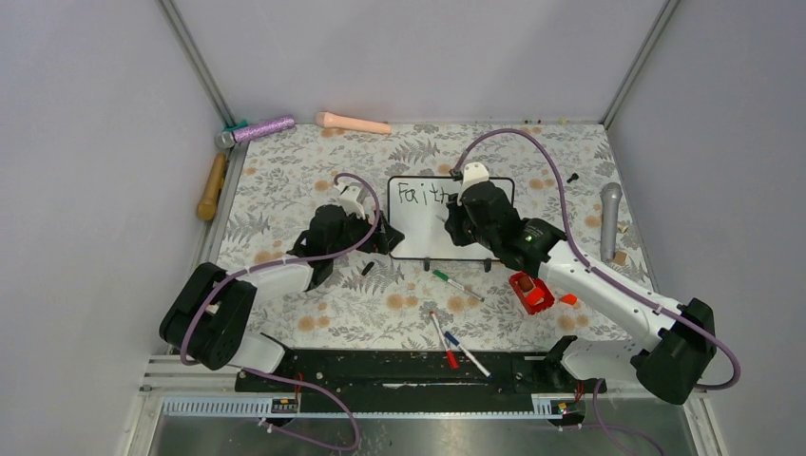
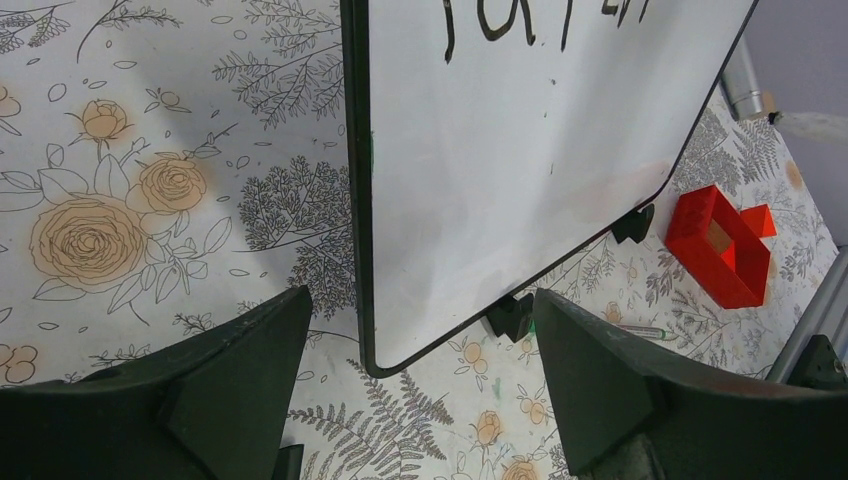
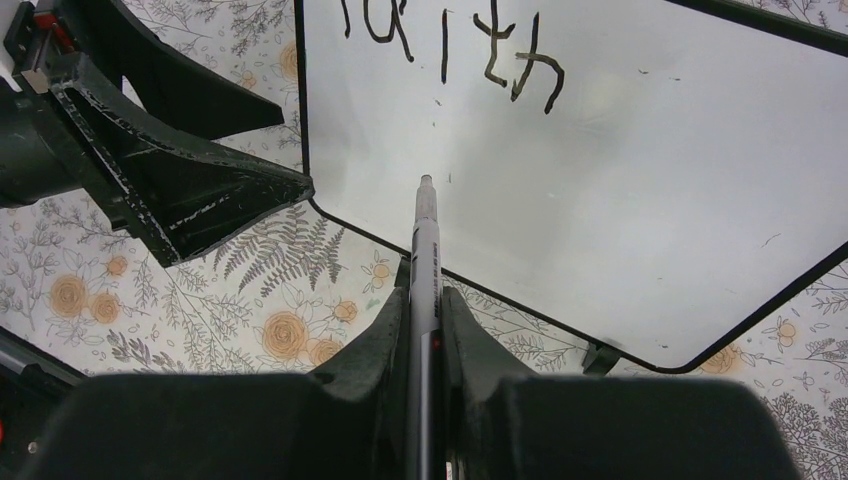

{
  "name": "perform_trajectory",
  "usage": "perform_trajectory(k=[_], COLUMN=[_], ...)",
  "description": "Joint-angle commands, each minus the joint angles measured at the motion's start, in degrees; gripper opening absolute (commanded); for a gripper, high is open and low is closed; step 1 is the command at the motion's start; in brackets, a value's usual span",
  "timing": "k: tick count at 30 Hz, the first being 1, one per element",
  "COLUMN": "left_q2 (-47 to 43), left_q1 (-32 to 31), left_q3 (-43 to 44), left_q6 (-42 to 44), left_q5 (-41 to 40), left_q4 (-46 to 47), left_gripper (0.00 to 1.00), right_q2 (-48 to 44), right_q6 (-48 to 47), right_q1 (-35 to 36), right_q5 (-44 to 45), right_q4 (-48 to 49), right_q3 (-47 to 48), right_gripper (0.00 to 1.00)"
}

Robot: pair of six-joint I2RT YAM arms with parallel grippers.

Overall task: Write a sentence on the whiteboard
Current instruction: Hold the whiteboard on the whiteboard stand.

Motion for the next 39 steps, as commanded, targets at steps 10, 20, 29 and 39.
perform_trajectory(k=[10, 20, 29, 39], left_q2=[1.7, 2.6, 3.5, 5.9], left_q1=[0.4, 0.4, 0.4, 0.5], left_q3=[3.8, 4.9, 5.6, 7.7], left_q6=[0.7, 0.6, 0.9, 1.2], left_q5=[3.7, 3.3, 1.7, 3.2], left_q4=[0.8, -1.1, -2.9, -4.2], left_gripper=[0.81, 0.75, 0.71, 0.7], right_q2=[2.9, 3.8, 4.8, 9.0], right_q6=[-1.7, 0.1, -0.4, -0.4], right_q1=[0.7, 0.8, 0.9, 2.7], right_q5=[1.4, 1.8, 4.4, 6.6], right_q4=[1.2, 2.4, 0.3, 0.4], right_q3=[4.9, 5.5, 8.0, 11.0], right_gripper=[0.0, 0.0, 0.0, 0.0])
